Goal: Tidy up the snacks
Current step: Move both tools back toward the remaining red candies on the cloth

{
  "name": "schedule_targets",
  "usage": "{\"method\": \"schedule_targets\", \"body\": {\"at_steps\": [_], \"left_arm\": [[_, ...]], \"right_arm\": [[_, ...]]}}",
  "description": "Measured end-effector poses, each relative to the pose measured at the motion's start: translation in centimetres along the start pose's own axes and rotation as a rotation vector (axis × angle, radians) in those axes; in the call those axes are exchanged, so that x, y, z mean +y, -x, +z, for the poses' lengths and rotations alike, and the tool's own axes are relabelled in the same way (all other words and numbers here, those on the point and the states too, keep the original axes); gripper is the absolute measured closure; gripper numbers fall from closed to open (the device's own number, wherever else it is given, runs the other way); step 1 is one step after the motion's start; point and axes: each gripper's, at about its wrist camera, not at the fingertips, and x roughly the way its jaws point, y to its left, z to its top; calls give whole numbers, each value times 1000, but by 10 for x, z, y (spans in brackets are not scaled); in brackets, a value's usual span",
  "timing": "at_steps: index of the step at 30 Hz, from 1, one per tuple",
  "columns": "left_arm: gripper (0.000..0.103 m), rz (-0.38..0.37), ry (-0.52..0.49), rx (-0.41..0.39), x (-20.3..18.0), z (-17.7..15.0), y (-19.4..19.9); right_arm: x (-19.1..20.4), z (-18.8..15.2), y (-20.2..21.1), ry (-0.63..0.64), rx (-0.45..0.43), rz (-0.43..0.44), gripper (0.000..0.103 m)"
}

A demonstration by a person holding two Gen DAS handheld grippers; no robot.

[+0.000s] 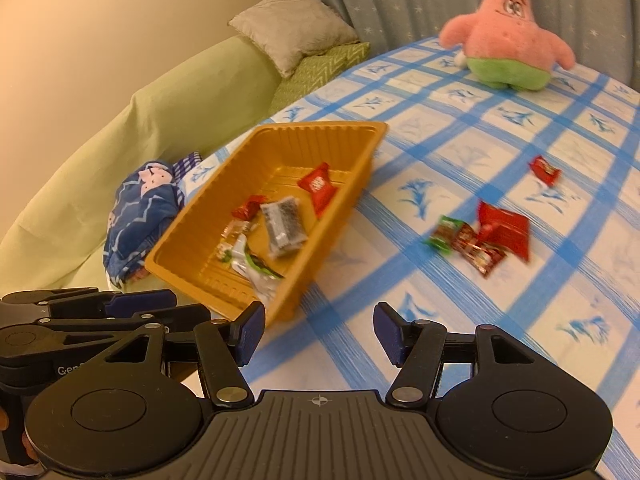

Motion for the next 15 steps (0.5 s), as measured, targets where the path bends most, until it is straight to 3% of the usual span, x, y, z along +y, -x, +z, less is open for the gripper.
{"method": "schedule_targets", "body": {"at_steps": [15], "left_arm": [[65, -11, -36, 15, -78, -9, -13]], "right_arm": [[-71, -23, 44, -75, 2, -45, 42]]}}
